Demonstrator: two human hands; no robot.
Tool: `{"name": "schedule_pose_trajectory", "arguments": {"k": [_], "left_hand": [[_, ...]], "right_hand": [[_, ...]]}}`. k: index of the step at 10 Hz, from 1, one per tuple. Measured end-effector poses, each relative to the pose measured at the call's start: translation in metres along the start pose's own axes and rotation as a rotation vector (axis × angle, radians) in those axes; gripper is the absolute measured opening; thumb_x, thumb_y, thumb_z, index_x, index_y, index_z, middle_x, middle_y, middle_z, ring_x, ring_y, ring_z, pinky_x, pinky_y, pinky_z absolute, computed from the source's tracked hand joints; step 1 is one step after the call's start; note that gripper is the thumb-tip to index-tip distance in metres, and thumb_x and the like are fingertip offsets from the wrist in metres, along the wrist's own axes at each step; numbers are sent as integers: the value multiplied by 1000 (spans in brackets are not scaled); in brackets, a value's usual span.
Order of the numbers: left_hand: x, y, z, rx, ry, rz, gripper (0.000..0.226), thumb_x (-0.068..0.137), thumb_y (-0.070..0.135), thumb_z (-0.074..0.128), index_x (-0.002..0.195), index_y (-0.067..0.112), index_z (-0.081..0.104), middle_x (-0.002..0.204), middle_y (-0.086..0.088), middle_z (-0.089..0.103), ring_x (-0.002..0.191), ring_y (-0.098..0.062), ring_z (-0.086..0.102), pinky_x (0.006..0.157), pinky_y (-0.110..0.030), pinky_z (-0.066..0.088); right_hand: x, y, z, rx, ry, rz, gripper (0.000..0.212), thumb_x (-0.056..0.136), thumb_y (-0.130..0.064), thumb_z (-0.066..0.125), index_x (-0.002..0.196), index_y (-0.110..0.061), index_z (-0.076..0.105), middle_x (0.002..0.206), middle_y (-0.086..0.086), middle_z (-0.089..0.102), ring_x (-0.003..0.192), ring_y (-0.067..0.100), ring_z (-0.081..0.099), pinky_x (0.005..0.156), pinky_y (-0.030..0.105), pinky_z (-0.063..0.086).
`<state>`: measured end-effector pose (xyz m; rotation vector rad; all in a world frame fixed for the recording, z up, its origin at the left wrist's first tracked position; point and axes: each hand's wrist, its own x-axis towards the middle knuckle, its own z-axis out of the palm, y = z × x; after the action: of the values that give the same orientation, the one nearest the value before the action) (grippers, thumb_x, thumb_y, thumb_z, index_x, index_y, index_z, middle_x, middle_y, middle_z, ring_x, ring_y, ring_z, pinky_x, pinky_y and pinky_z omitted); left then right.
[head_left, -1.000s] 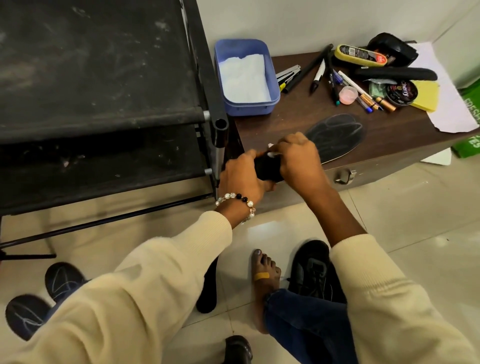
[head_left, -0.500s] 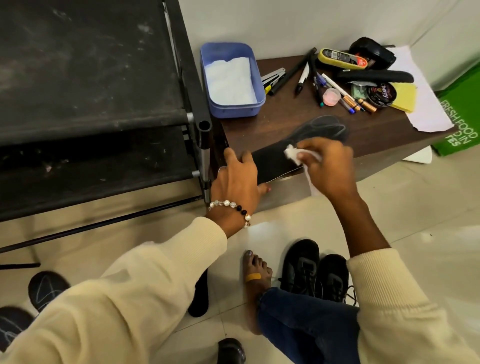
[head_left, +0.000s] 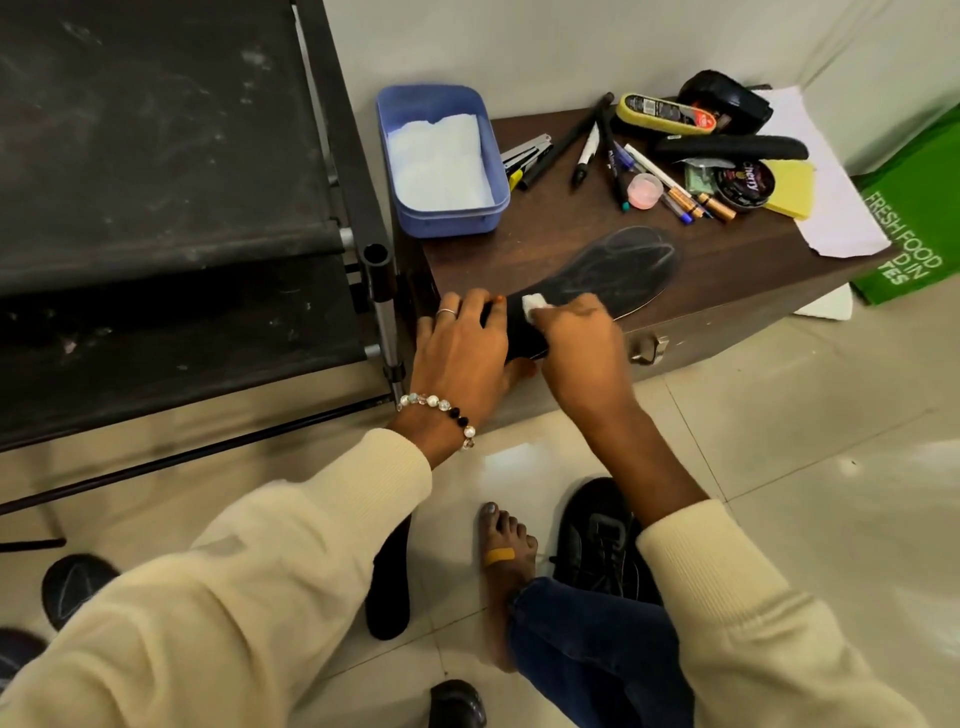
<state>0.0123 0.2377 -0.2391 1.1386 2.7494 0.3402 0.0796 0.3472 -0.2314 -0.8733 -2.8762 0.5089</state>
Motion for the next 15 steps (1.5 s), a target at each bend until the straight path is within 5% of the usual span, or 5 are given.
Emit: {"name": "schedule_pose_trajectory", "arguments": {"k": [4,7,8,11,15], "left_hand": [[4,0,-2,-91,-23,-26,68,86,45,64,140,11,42,134,-6,38,124,-27,34,105,-34,37],[4,-1,-3,-114,-26,-27,67,85,45,65,139,11,44,133,-6,38,123,-29,33,105,-34,36],[4,-1,-3,-121,-38,-30,70,84,48,66,139,11,43,132,-6,38,123,-28,33,105,-34,36],[3,1,-3,-105,-46,-49,74,83,49,67,140,11,41,135,-8,37,125,-30,33,107,-37,38],[3,1,2,-104,-14,-46,65,84,43,67,136,11,46,133,-8,39,121,-30,36,101,-35,38]], "right_hand": [[7,25,-1,367,104,198,15,92,-35,53,98,-21,52,92,1,55,85,15,57,81,42,51],[4,29,-5,216,37,-21,44,81,-47,56,107,-13,65,83,-15,58,77,-1,55,82,25,48],[16,47,-21,273,68,225,34,91,-26,55,117,-6,62,87,-11,57,76,4,57,71,6,44],[26,27,-36,-58,384,202,41,91,-2,56,131,-8,53,130,14,52,119,26,45,98,29,39],[-5,-6,-12,-65,13,-223,39,89,0,50,126,-9,59,130,9,58,121,22,52,103,26,34]]}}
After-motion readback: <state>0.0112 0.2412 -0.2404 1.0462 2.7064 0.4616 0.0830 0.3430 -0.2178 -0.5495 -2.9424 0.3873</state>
